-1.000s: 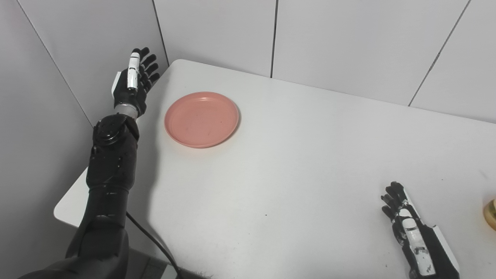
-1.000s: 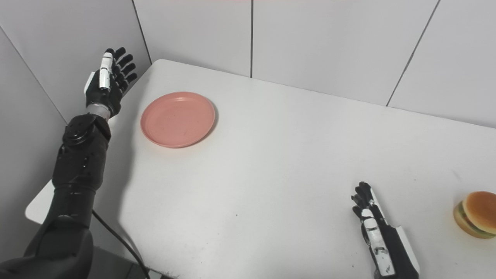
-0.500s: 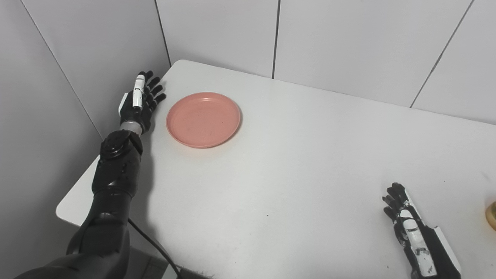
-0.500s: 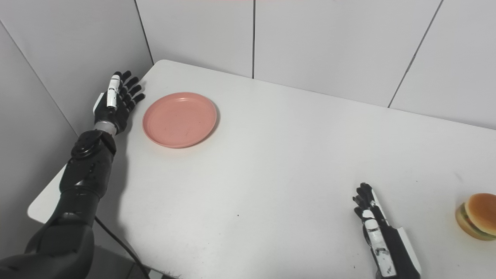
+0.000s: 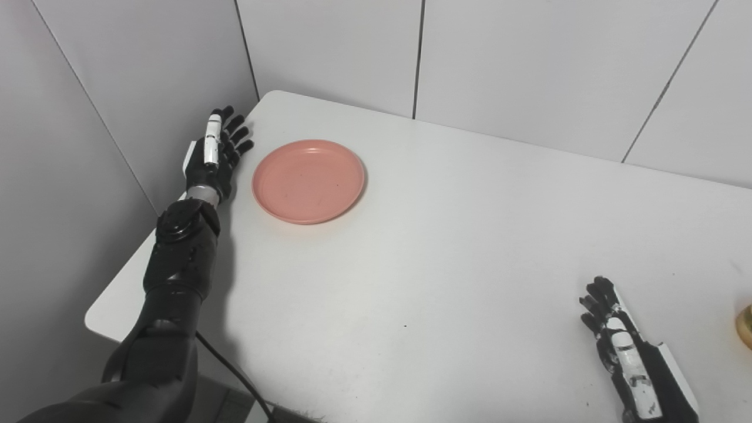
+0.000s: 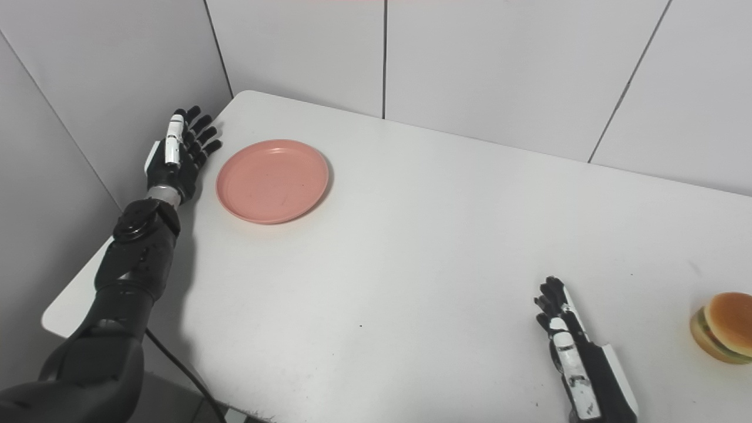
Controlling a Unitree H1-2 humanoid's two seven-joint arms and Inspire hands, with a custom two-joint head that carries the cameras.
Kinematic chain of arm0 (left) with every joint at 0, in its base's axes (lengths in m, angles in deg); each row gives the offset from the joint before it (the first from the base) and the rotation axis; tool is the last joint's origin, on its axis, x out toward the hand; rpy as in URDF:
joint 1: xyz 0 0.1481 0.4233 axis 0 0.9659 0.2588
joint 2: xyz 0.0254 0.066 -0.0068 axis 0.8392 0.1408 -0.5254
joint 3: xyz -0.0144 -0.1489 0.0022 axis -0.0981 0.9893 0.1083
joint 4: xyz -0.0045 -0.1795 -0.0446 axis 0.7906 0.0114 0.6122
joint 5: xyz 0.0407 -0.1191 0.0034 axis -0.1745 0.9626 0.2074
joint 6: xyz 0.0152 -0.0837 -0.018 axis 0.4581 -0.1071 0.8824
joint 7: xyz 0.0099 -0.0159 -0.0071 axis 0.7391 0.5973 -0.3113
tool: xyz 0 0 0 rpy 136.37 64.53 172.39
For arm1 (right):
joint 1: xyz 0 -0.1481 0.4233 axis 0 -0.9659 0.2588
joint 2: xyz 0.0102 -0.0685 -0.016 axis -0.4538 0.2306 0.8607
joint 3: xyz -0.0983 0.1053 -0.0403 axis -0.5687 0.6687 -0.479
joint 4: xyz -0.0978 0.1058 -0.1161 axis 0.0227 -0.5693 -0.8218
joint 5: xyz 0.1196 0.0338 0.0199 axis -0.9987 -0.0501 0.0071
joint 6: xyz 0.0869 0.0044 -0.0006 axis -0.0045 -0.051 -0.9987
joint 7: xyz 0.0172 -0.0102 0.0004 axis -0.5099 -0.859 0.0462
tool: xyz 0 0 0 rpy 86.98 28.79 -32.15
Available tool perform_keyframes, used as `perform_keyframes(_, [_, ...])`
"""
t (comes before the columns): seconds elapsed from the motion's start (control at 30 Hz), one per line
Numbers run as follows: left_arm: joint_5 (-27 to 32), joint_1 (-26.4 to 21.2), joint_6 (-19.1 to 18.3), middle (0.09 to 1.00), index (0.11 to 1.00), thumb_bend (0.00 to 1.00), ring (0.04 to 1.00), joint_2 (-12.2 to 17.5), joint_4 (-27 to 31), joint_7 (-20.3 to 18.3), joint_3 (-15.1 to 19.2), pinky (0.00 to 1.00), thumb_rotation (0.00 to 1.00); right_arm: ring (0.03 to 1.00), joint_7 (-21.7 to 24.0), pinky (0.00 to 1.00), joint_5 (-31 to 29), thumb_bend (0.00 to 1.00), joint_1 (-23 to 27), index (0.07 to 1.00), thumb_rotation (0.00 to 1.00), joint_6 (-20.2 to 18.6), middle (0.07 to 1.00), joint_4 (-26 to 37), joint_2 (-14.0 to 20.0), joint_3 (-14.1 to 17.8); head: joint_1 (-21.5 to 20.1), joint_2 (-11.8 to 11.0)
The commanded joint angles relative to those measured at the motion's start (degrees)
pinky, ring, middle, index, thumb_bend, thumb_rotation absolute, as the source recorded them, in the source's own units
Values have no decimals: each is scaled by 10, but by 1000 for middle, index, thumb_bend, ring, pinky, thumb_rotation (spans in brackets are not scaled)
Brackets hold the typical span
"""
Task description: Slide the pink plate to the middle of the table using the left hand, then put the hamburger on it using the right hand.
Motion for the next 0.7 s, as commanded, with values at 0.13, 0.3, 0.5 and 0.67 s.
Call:
perform_keyframes(0.13, [5, 12, -28, 894, 883, 362, 891, -25, 34, 5, -12, 889, 1000, 1000, 3, 1000, -7, 0, 8, 1000, 1000, 20, 1000, 5, -1, 2, -4, 3])
perform_keyframes(0.3, [5, 26, -71, 888, 880, 330, 884, -48, 87, 19, -21, 873, 1000, 1000, -1, 1000, 1, 4, 8, 1000, 1000, 12, 1000, 10, -2, 0, -11, 8])
perform_keyframes(0.5, [25, 32, -108, 909, 895, 327, 909, -66, 101, 0, -25, 911, 1000, 1000, -2, 1000, 4, 17, 7, 1000, 1000, 16, 1000, 9, -4, -1, -20, 13])
perform_keyframes(0.67, [26, 36, -103, 927, 914, 320, 928, -73, 94, -22, -42, 931, 1000, 1000, -2, 1000, 12, 26, 7, 1000, 1000, 19, 1000, 6, -2, -1, -22, 17])
